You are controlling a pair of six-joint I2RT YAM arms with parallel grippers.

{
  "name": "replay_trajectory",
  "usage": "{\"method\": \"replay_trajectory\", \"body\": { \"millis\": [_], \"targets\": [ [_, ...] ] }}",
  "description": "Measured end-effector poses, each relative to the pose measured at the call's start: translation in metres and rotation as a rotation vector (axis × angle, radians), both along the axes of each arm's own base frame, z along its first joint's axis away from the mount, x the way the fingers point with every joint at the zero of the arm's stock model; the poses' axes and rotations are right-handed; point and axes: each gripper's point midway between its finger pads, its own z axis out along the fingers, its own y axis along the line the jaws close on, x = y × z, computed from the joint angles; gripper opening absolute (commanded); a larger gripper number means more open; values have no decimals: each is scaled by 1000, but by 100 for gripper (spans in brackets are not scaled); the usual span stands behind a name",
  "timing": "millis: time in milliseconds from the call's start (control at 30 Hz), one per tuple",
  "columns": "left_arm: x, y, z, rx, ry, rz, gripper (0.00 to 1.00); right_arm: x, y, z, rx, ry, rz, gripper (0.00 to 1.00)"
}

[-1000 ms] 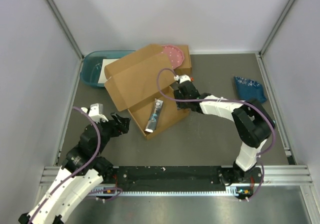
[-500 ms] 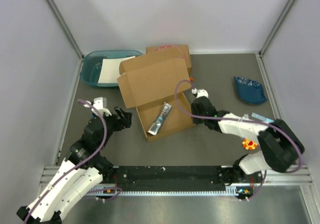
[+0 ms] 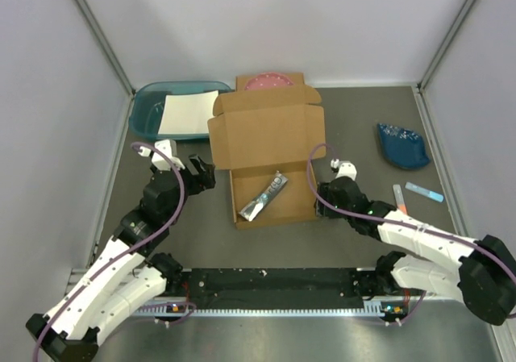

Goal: Fold the paper box

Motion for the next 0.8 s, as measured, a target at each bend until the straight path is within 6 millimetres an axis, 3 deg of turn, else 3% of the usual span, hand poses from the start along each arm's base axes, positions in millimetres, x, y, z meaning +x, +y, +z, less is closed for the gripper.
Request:
{"method": "replay_trajectory", "body": {
  "millis": [133,333,467,800],
  "targets": [
    [9,0,16,-1,-36,24,86,12,0,10,-22,-16,-21,60],
    [19,0,20,12,-47,47,87,39,19,16,-46,-20,1,39],
    [22,2,15,26,-33,64,87,39,20,11,-52,-11,6,28],
    [26,9,15,22,-43,94,88,27,13,2,-43,1,6,23]
  ]
}}
